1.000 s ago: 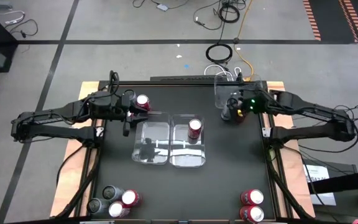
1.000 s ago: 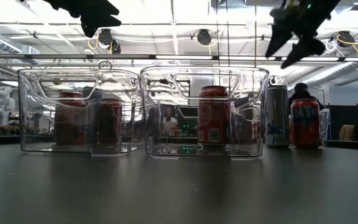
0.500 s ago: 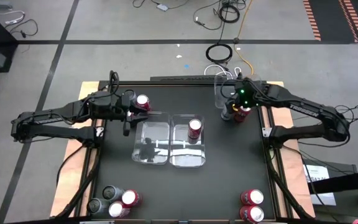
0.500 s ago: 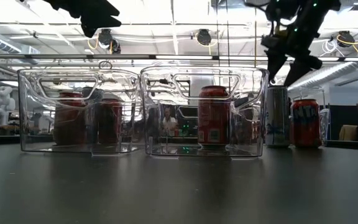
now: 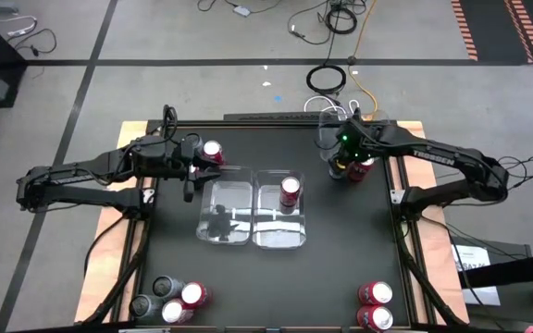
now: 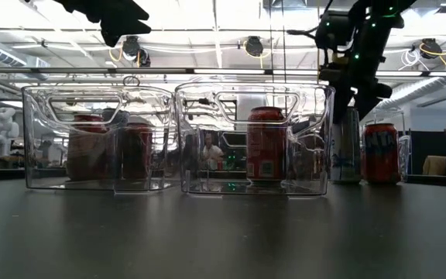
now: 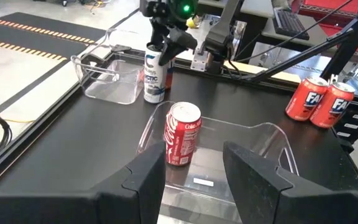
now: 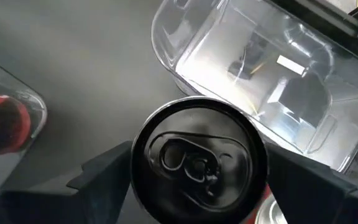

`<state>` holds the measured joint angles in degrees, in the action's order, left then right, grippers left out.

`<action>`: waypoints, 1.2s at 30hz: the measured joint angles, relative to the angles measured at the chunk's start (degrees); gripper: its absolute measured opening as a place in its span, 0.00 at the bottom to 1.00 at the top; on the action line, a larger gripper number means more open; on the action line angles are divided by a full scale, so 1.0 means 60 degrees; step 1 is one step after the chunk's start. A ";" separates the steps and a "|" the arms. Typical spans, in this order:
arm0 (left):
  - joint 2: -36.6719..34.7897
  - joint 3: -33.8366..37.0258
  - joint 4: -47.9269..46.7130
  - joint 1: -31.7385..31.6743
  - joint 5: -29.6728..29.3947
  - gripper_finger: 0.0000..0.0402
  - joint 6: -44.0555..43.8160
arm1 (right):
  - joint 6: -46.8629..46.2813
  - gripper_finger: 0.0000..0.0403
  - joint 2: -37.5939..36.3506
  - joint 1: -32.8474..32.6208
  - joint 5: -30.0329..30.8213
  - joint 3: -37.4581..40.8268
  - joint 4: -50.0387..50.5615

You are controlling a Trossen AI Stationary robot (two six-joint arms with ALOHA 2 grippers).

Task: Sort soda cans
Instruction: Move the white-blue soda can to the top center of the table

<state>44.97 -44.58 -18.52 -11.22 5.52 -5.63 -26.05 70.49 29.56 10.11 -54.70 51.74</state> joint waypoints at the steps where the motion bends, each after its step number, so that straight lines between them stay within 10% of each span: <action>1: 0.0001 0.0001 0.0000 -0.0001 0.0000 0.42 0.0000 | 0.0030 0.79 0.0032 0.0000 0.0004 0.0000 -0.0017; 6: 0.0000 0.0000 0.0000 -0.0001 0.0000 0.42 -0.0007 | -0.0014 0.59 -0.0006 0.0000 -0.0013 0.0000 -0.0040; 21: 0.0000 0.0000 0.0000 -0.0003 0.0000 0.42 -0.0011 | 0.0732 0.59 0.0102 0.0000 -0.0948 -0.2862 -0.1056; 36: 0.0000 0.0000 0.0000 0.0000 0.0004 0.42 -0.0015 | 0.2901 0.59 0.6098 -0.1206 -0.1441 -1.0015 0.0486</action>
<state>44.97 -44.58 -18.52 -11.22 5.54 -5.72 -8.64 107.08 22.32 1.46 -114.78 54.66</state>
